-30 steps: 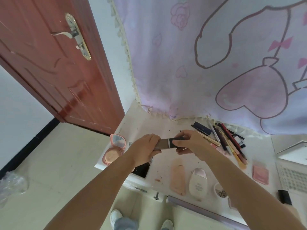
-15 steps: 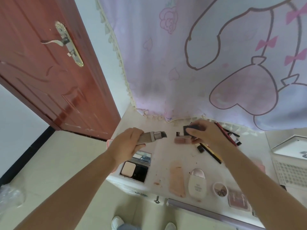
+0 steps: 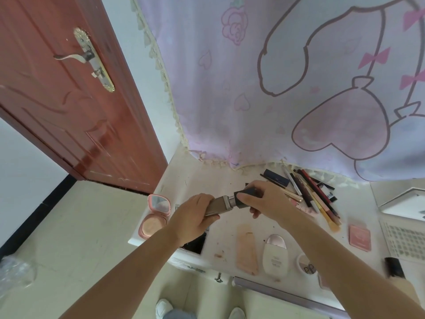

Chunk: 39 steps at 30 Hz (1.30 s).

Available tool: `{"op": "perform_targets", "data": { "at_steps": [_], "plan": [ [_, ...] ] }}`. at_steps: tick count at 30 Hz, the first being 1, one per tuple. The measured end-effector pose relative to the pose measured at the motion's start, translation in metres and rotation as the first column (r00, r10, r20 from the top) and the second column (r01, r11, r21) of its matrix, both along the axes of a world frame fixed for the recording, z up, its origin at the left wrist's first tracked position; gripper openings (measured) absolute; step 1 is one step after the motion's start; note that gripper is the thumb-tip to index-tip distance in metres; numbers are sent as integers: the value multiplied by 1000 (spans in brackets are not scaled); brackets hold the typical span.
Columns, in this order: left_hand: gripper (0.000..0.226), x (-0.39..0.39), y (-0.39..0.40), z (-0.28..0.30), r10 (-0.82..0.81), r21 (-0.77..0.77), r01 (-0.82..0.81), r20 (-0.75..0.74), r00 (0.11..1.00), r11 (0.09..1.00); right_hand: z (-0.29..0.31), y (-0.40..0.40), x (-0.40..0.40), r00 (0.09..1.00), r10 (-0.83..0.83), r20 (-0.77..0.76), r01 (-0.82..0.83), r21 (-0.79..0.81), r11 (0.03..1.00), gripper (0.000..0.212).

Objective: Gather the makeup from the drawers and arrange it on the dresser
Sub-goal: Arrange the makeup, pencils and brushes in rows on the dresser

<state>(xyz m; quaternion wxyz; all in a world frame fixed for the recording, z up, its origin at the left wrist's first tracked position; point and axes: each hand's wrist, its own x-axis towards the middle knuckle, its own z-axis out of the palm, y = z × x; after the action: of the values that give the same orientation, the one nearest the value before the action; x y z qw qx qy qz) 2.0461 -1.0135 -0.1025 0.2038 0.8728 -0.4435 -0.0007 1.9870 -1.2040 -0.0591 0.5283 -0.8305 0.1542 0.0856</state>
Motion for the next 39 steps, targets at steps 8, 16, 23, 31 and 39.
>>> {"op": "perform_targets", "data": {
  "at_steps": [8,16,23,31,39],
  "plan": [
    [23,-8,-16,-7,76,-40,-123,-590,804,992,-5,-16,-7,978,196,-78,-207,-175,963,33],
    [27,0,-11,-17,115,-22,-213,-781,613,977,-15,-8,-9,985,169,35,-154,-267,951,42],
    [44,22,0,-10,-82,-159,-189,-929,360,969,-20,14,-5,990,-138,33,131,169,977,69],
    [30,38,8,-17,-9,-57,-82,-867,498,995,-32,41,-2,973,-230,12,230,17,973,55],
    [37,44,45,-46,30,154,32,-380,924,988,-62,69,-14,975,-148,-164,102,-258,961,50]
  ]
}}
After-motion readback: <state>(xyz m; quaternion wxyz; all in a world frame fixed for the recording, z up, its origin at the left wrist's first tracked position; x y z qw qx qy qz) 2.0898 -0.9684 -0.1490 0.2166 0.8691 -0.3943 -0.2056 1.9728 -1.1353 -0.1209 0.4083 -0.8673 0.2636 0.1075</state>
